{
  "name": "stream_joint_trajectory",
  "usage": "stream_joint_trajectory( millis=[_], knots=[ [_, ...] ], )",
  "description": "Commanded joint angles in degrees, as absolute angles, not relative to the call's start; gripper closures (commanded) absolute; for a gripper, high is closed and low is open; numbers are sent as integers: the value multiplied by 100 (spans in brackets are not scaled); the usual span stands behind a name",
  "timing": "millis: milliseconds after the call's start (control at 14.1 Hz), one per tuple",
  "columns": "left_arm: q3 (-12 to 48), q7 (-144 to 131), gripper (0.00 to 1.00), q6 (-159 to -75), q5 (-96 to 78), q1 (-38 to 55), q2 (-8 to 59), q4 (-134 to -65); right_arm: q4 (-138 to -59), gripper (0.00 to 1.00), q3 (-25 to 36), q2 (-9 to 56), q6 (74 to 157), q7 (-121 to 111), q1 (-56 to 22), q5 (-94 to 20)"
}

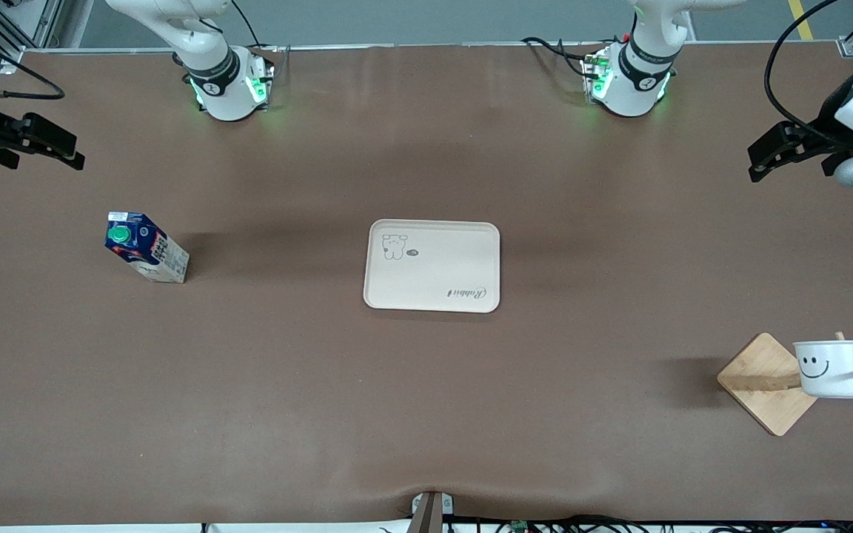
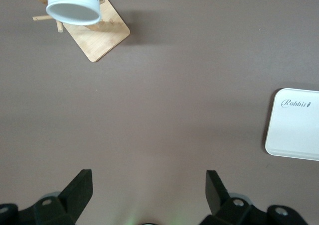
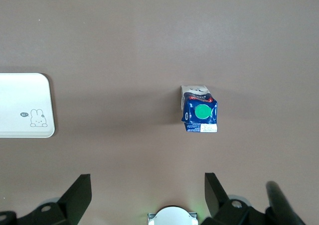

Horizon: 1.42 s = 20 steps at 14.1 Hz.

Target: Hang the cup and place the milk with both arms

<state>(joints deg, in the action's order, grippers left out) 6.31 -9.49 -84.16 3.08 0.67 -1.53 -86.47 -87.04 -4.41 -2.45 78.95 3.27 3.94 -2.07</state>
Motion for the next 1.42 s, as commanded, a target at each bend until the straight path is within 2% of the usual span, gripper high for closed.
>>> stream_joint_trajectory(
  millis=[0,213,781,1350],
  knots=[
    [580,-809,0,-8429,211,53,-290,-8833,-8754,0,-492,-264,8059,396,457,-193],
    [580,-817,0,-8595,211,18,-369,-9000,-8754,0,-492,-255,8086,396,448,-193],
    [571,-800,0,-8622,237,-79,-193,-8711,-8754,0,-483,-237,8104,299,483,-106],
    [580,-826,0,-8569,211,-26,-53,-8710,-8754,0,-483,-229,8095,308,501,-141]
  ],
)
